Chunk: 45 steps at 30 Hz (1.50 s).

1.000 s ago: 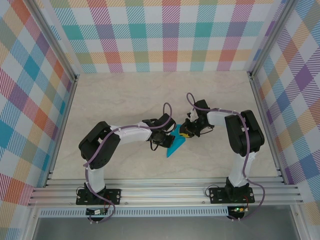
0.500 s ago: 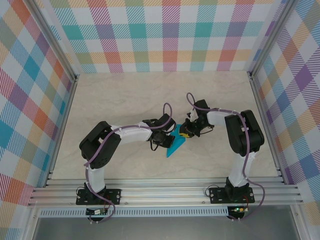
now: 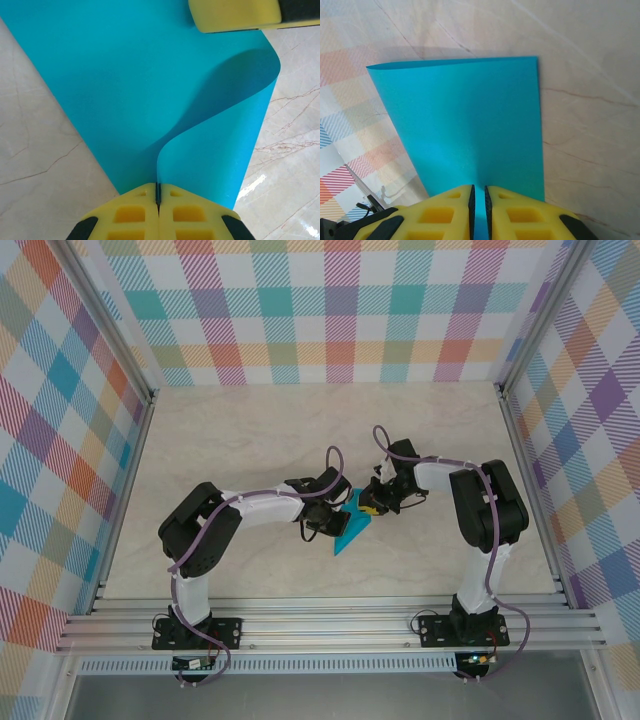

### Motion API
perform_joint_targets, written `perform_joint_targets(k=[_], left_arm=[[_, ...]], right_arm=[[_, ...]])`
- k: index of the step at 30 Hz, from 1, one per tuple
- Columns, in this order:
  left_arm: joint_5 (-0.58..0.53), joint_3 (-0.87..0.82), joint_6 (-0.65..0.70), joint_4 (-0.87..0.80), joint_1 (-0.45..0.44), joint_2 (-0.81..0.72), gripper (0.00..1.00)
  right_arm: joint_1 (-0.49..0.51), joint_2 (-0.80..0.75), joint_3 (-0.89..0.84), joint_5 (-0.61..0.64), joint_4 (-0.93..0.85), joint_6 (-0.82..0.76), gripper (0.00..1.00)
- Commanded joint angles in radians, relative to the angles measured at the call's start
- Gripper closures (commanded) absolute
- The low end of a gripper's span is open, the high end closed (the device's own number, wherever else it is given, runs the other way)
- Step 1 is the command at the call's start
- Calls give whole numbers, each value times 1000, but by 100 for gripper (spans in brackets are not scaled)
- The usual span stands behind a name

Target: Fold a paper plane with a square sheet of paper (pick it up from the middle)

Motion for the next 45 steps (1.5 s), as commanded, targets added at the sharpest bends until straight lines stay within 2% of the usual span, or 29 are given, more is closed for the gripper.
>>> perform_joint_targets(k=[1, 10, 28, 33, 38, 43, 45], left_arm=[[-3, -1, -14, -13, 7, -17, 98], [-53, -4, -9, -14, 7, -12, 99], [-22, -6, 20, -8, 6, 44, 100], [-14, -26, 19, 7, 6, 44, 100], [-4, -32, 16, 13, 7, 52, 100], [3, -30, 9, 21, 6, 54, 100], [1, -29, 11, 21, 6, 54, 100]], right_arm=[[4, 49, -5, 71, -36, -13, 83], [4, 51, -5, 71, -34, -14, 83], [4, 20, 15, 50, -33, 2, 80], [5, -75, 40, 107, -76, -5, 74], [2, -211, 13, 233, -111, 4, 66], [0, -369, -85, 299, -74, 33, 66], [0, -458, -157, 295, -11, 66, 71]])
